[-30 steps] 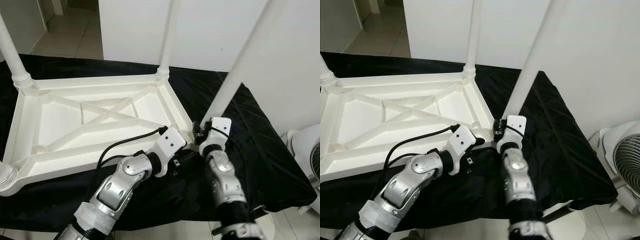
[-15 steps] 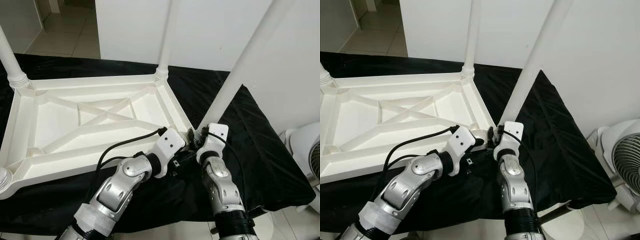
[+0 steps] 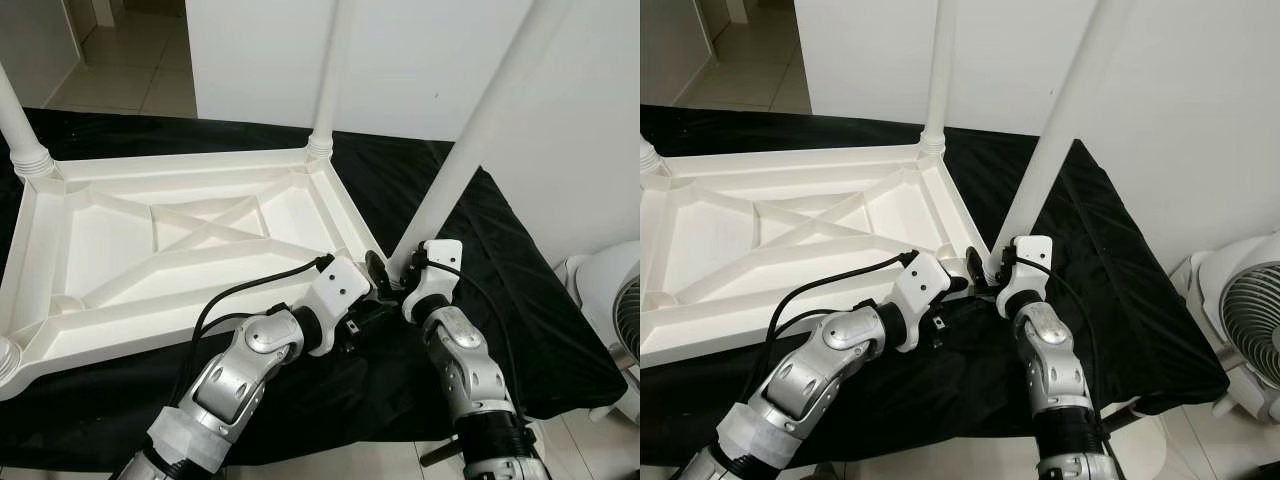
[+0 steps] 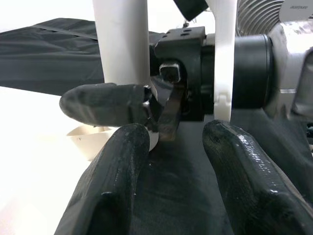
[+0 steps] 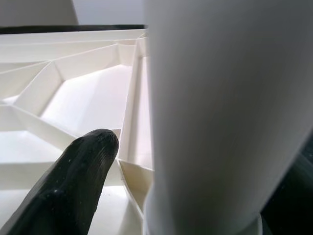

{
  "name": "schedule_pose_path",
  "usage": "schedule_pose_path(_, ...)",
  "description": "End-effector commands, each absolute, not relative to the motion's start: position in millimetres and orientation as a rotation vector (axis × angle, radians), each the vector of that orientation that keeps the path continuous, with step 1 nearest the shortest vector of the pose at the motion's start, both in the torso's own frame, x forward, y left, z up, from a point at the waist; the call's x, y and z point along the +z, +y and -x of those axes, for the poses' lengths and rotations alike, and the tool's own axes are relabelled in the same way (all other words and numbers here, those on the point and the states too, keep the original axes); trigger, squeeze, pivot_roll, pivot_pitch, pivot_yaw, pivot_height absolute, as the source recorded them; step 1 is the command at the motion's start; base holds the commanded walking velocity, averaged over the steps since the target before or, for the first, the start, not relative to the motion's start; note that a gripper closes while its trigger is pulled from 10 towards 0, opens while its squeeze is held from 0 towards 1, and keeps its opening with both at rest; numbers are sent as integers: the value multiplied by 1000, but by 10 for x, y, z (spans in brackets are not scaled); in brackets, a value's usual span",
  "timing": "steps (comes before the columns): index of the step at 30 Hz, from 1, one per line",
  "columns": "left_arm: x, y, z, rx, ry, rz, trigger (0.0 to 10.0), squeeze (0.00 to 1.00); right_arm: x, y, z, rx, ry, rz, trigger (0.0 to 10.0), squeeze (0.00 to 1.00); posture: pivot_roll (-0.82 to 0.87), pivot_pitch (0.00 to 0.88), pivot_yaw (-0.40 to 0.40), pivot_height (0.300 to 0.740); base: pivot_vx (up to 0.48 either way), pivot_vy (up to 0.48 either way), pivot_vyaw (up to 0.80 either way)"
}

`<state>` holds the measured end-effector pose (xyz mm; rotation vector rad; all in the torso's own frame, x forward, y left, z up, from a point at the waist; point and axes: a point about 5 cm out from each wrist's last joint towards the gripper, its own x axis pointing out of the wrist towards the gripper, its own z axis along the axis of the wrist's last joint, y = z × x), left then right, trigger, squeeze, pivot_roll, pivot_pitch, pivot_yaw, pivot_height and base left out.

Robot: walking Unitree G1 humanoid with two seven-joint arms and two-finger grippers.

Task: Building children table

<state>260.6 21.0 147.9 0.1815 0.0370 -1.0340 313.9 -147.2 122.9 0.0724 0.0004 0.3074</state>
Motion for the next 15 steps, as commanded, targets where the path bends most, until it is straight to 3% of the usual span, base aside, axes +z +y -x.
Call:
schedule_pose_path(1,1486,195,-2579,-1061,34,-189,10000,0,1214,-1511,-3155,350,-5,-53,10000,0,127,0,-114,740,0,0,0)
schedule_pose_path(9,1496,214,-2582,-1063,36,-185,10000,0,1131,-1708,-3217,546,11,83,10000,0,121,0,-92,740,0,0,0)
schedule_pose_path(15,1519,220,-2595,-1066,31,-183,10000,0,1156,-1782,-3315,591,18,150,10000,0,129,0,-86,740,0,0,0)
